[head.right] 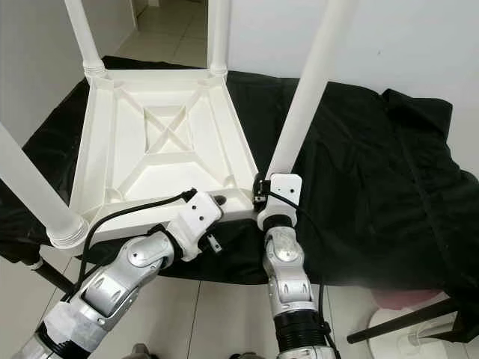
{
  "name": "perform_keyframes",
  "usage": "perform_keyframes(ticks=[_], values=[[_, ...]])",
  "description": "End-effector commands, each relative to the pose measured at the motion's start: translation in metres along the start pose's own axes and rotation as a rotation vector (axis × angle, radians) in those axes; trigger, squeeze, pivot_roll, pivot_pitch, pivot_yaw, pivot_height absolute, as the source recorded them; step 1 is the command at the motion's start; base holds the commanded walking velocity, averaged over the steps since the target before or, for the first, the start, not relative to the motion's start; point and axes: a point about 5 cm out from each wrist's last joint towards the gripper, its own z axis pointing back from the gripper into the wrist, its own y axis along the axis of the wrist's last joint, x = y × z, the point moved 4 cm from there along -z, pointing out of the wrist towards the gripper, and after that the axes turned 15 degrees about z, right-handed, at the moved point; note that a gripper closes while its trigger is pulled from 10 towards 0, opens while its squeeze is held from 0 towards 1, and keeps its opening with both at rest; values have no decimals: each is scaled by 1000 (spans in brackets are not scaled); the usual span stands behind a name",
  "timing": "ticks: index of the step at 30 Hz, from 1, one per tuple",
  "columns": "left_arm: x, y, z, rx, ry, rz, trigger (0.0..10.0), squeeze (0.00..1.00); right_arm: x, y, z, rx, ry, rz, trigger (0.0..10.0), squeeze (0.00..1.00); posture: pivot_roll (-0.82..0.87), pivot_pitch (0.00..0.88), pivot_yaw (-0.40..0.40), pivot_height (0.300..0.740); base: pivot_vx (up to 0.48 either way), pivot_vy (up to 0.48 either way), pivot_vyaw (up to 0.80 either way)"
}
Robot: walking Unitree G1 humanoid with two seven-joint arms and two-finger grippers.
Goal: Building children table
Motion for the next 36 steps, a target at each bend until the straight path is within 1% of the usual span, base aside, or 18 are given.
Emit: perform_keyframes(ticks=[1, 6, 7, 8, 10, 12, 17, 18, 19, 20, 21, 23, 25, 27, 28, 29, 32, 36], values=[[8, 1, 0, -14, -84, -9, 10000, 0, 7, -16, 6, -73, -31, 12, 10000, 0, 30, 79, -83, 740, 0, 0, 0], [5, 2, -1, -10, -76, -15, 10000, 0, 6, -14, 7, -61, -10, 18, 10000, 0, 28, 79, -84, 740, 0, 0, 0], [3, 3, -1, -7, -73, -17, 10000, 0, 7, -14, 7, -59, -7, 16, 10000, 612, 29, 80, -85, 740, 0, 0, 0], [2, 4, -1, -4, -67, -20, 10000, 0, 8, -12, 6, -47, 8, 10, 10000, 1000, 26, 81, -86, 740, 0, 0, 0], [1, 5, -1, -2, -61, -22, 10000, 0, 8, -9, 5, -33, 22, 6, 10000, 1000, 25, 81, -85, 740, 0, 0, 0], [0, 4, -1, 0, -56, -19, 10000, 0, 7, -3, 5, 0, 63, 8, 10000, 1000, 26, 83, -85, 740, 0, 0, 0], [0, 5, -1, 1, -54, -16, 10000, 0, 8, -4, 4, -1, 119, 17, 10000, 1000, 23, 84, -82, 740, 0, 0, 0], [0, 5, -1, 2, -54, -17, 10000, 0, 8, -7, 4, -2, 175, 39, 10000, 118, 23, 85, -82, 740, 0, 0, 0], [0, 6, -2, 4, -53, -14, 10000, 0, 7, -9, 3, 20, 291, 74, 10000, 0, 17, 86, -82, 740, 0, 0, 0], [0, 6, -2, 4, -53, -14, 10000, 0, 7, -9, 3, 20, 291, 74, 10000, 0, 17, 86, -82, 740, 0, 0, 0], [0, 5, -3, 4, -53, -16, 10000, 0, 7, -9, 3, 34, 341, 91, 10000, 0, 16, 85, -81, 740, 0, 0, 0], [0, 5, -3, 5, -54, -17, 10000, 0, 6, -9, 3, 44, 367, 101, 10000, 0, 16, 83, -81, 740, 0, 0, 0], [1, 6, -4, 6, -57, -15, 10000, 0, 4, -7, 3, 68, 454, 119, 10000, 0, 13, 85, -82, 740, 0, 0, 0], [1, 6, -4, 7, -58, -14, 10000, 0, 4, -7, 3, 76, 478, 126, 10000, 0, 13, 86, -81, 740, 0, 0, 0], [2, 6, -4, 3, -60, -9, 10000, 0, 4, -6, 2, 87, 527, 135, 10000, 0, 15, 85, -80, 740, 0, 0, 0], [2, 6, -4, 3, -60, -9, 10000, 0, 4, -6, 2, 87, 527, 135, 10000, 0, 15, 85, -80, 740, 0, 0, 0], [7, 4, -4, -13, -89, -7, 10000, 0, 5, -2, -7, 125, 652, 170, 10000, 0, 22, 81, -83, 740, 0, 0, 0], [8, 2, -4, -27, -93, -16, 10000, 0, 7, 2, -13, 149, 687, 182, 10000, 0, 30, 76, -87, 740, 0, 0, 0]])
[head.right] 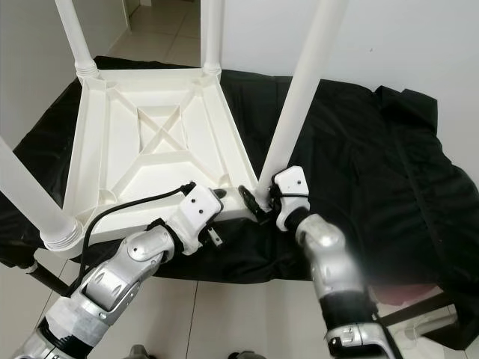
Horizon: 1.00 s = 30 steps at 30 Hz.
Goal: Building children table
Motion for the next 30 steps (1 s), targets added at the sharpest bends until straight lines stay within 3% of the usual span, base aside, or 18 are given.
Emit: perform_keyframes(ticks=[1, 2, 3, 4, 6, 15, 16, 17, 18, 24, 30], values=[[11, -6, -1, -51, -98, -4, 10000, 0, 1, -7, 1, -9, 37, -6, 10000, 0, 37, 74, -92, 740, 0, 0, 0], [11, -6, -1, -51, -98, -4, 10000, 0, 1, -7, 1, -9, 37, -6, 10000, 0, 37, 74, -92, 740, 0, 0, 0], [11, -7, -1, -57, -99, -3, 10000, 0, 2, -7, 0, -6, 45, -5, 8235, 0, 37, 74, -92, 740, 0, 0, 0], [14, -9, 0, -71, -115, 4, 10000, 0, 3, -10, 0, -19, 59, 12, 275, 0, 44, 71, -97, 740, 0, 0, 0], [20, -11, 2, -80, -137, 2, 10000, 0, 3, -18, 0, -48, 81, 24, 0, 0, 49, 70, -101, 740, 0, 0, 0], [22, -11, 1, -78, -138, -13, 10000, 0, 1, -25, 2, -61, 110, 14, 0, 0, 48, 69, -97, 740, 0, 0, 0], [20, -10, 0, -73, -133, -19, 10000, 0, 2, -27, 3, -71, 103, 12, 4353, 0, 47, 69, -95, 740, 0, 0, 0], [20, -10, 0, -73, -133, -19, 10000, 0, 2, -27, 3, -71, 103, 12, 4353, 0, 47, 69, -95, 740, 0, 0, 0], [18, -9, 0, -70, -124, -19, 10000, 0, 2, -29, 3, -81, 89, 6, 10000, 0, 44, 70, -93, 740, 0, 0, 0], [10, -7, -1, -61, -86, -9, 10000, 0, 2, -34, 3, -99, -14, -82, 10000, 0, 34, 73, -86, 740, 0, 0, 0], [9, -7, 0, -61, -89, -16, 10000, 0, 3, -36, 3, -133, -112, -83, 10000, 0, 29, 79, -85, 740, 0, 0, 0]])
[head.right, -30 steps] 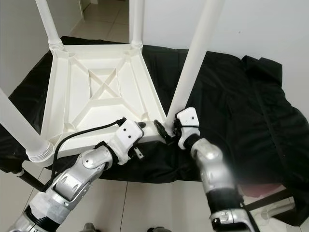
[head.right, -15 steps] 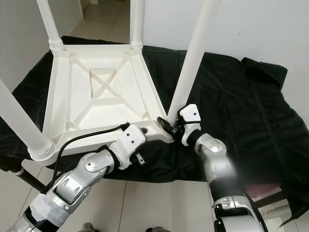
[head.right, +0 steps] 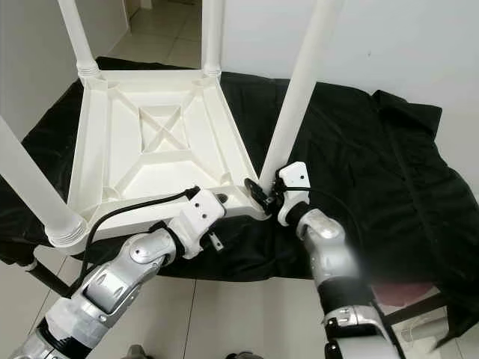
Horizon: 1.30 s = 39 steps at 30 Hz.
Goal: Building children table
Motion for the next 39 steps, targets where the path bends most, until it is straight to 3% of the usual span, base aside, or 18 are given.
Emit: perform_keyframes(ticks=[1, 7, 13, 17, 26, 35, 36, 37, 38, 39], values=[[5, -3, 0, -28, -81, -4, 10000, 0, 4, -16, 8, -88, -83, 10, 10000, 0, 22, 81, -79, 740, 0, 0, 0], [3, -5, 0, -34, -83, -2, 10000, 0, 8, -11, 12, -92, -230, 8, 10000, 0, 0, 79, -61, 740, 0, 0, 0], [6, -6, -2, -36, -100, -10, 10000, 0, 4, -8, 14, -107, -297, -23, 10000, 0, -13, 75, -54, 740, 0, 0, 0], [9, -3, -6, -21, -111, -5, 10000, 0, -6, -8, 23, -159, -486, -58, 10000, 0, -28, 70, -45, 740, 0, 0, 0], [2, 0, -8, -3, -83, -2, 10000, 0, -7, -9, 28, -230, -678, -82, 10000, 0, -28, 66, -48, 740, 0, 0, 0], [4, -1, -6, 2, -88, 0, 10000, 0, -11, 1, 25, -181, -656, -107, 10000, 0, -20, 56, -53, 740, 0, 0, 0], [4, -2, -6, 1, -88, 3, 10000, 0, -11, 2, 25, -167, -648, -116, 10000, 482, -18, 53, -55, 740, 0, 0, 0], [4, -2, -6, 1, -88, 6, 10000, 0, -11, 3, 25, -157, -643, -120, 10000, 482, -18, 53, -55, 740, 0, 0, 0], [4, -3, -6, -5, -86, 21, 10000, 0, -10, 7, 26, -129, -631, -123, 10000, 1000, -14, 52, -60, 740, 0, 0, 0], [3, -3, -5, -9, -84, 31, 10000, 0, -9, 10, 26, -110, -622, -125, 10000, 1000, -14, 52, -60, 740, 0, 0, 0]])
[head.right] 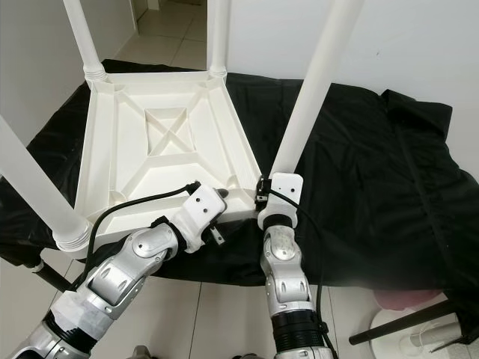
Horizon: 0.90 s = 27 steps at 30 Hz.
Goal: Building children table
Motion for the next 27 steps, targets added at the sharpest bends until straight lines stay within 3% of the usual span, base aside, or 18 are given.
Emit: perform_keyframes(ticks=[1, 4, 10, 11, 18, 19, 23, 27], values=[[9, -5, 2, -30, -90, 25, 10000, 0, 7, -1, 2, 11, -8, -14, 10000, 1000, -14, 52, -60, 740, 0, 0, 0], [8, -4, 3, -22, -83, 12, 10000, 0, 9, 7, 2, 62, 96, -17, 10000, 1000, -11, 50, -68, 740, 0, 0, 0], [8, -4, 3, -18, -78, 12, 10000, 0, 18, 5, 1, 78, 174, -6, 10000, 1000, -4, 47, -76, 740, 0, 0, 0], [8, -4, 4, -16, -75, 11, 10000, 0, 22, 2, -1, 87, 249, 11, 10000, 1000, 1, 47, -79, 740, 0, 0, 0], [8, -3, 4, -18, -74, 11, 10000, 0, 25, -2, -2, 88, 336, 49, 10000, 980, 4, 47, -80, 740, 0, 0, 0], [8, -3, 5, -18, -71, 13, 10000, 0, 28, -3, -6, 102, 368, 72, 10000, 0, 11, 45, -83, 740, 0, 0, 0], [7, -4, 6, -21, -66, 17, 10000, 0, 31, -3, -13, 133, 471, 133, 10000, 0, 12, 45, -82, 740, 0, 0, 0], [7, -3, 5, -20, -67, 14, 10000, 0, 20, -5, -17, 127, 610, 146, 10000, 0, 18, 39, -78, 740, 0, 0, 0]])
